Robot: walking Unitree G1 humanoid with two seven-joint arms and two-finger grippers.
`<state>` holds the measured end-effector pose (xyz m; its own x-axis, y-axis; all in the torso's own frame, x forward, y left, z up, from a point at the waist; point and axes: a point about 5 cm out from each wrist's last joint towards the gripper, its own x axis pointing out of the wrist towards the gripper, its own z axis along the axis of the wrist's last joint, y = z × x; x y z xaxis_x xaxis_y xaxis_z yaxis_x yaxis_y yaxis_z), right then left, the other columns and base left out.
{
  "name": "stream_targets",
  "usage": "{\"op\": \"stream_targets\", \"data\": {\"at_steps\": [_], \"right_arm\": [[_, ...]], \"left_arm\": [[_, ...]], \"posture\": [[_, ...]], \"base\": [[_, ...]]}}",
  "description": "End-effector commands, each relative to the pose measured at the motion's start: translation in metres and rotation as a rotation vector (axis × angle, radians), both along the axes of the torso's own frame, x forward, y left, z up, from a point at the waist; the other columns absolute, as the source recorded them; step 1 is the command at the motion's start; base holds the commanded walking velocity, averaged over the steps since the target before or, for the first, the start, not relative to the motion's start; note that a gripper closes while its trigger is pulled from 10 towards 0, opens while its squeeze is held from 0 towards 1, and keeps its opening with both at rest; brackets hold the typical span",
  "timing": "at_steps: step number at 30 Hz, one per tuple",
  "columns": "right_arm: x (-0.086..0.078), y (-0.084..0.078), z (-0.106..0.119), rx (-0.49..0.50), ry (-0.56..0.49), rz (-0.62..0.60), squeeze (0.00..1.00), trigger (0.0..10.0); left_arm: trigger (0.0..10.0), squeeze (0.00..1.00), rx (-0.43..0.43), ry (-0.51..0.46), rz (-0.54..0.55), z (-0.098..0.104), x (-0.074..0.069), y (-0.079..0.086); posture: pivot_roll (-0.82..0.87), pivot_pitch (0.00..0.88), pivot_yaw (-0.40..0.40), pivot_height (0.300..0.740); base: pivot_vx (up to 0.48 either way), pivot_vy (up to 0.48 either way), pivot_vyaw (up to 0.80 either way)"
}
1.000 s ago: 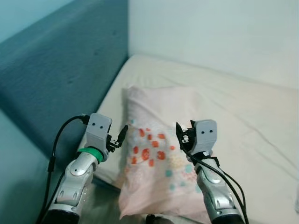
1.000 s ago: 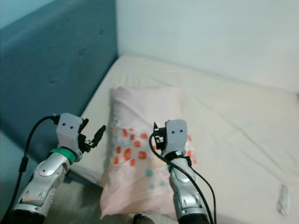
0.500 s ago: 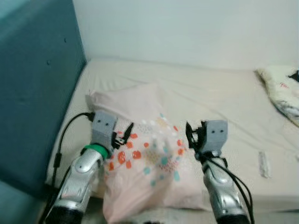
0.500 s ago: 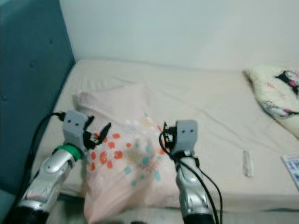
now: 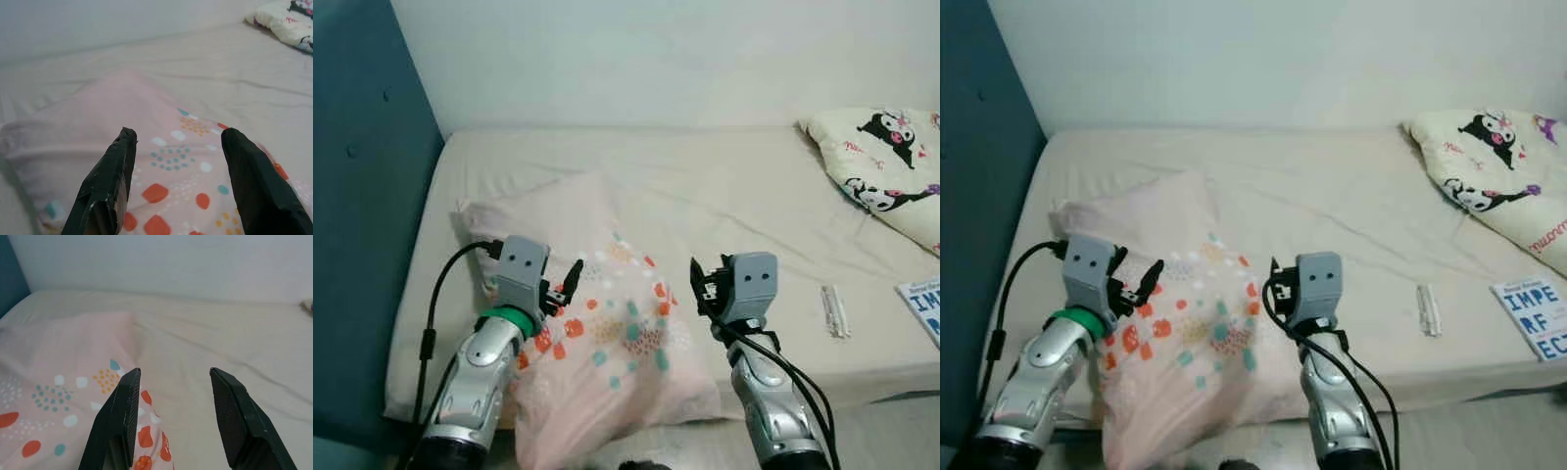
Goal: Clean up the room
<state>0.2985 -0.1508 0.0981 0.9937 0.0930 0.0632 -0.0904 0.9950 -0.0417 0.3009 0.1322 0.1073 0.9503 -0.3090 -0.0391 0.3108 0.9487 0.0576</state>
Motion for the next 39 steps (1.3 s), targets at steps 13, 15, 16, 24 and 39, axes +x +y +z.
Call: {"op": "stream_targets", "data": {"at_steps": [13, 15, 16, 24, 39], "right_arm": [[-0.0017, 0.0018, -0.0032, -0.002, 0.011, 0.002, 0.00, 10.0], [-0.0018, 0.0018, -0.0035, -0.002, 0.012, 0.002, 0.00, 10.0], [-0.0018, 0.0018, -0.0035, -0.002, 0.012, 0.002, 0.00, 10.0], [-0.0020, 0.0022, -0.0042, 0.000, 0.015, 0.002, 0.00, 10.0], [-0.0015, 0.0018, -0.0047, -0.004, 0.015, 0.002, 0.00, 10.0]], "left_arm": [[10.0, 0.00, 0.004, 0.013, 0.017, -0.0044, -0.0026, 0.0050], [10.0, 0.00, 0.003, 0.013, 0.018, -0.0048, -0.0031, 0.0054], [10.0, 0.00, 0.003, 0.013, 0.018, -0.0048, -0.0031, 0.0054], [10.0, 0.00, 0.033, -0.010, 0.002, -0.0042, -0.0038, 0.0038], [10.0, 0.00, 0.029, -0.013, -0.015, -0.0046, -0.0048, 0.0009]], "posture": [[0.01, 0.051, 0.044, 0.740], [0.01, 0.052, 0.045, 0.740], [0.01, 0.052, 0.045, 0.740], [0.01, 0.054, 0.047, 0.740], [0.01, 0.047, 0.045, 0.740]], "base": [[0.000, 0.457, 0.00], [0.000, 0.291, 0.00], [0.000, 0.292, 0.00], [0.000, 0.107, 0.00], [0.000, -0.287, 0.00]]}}
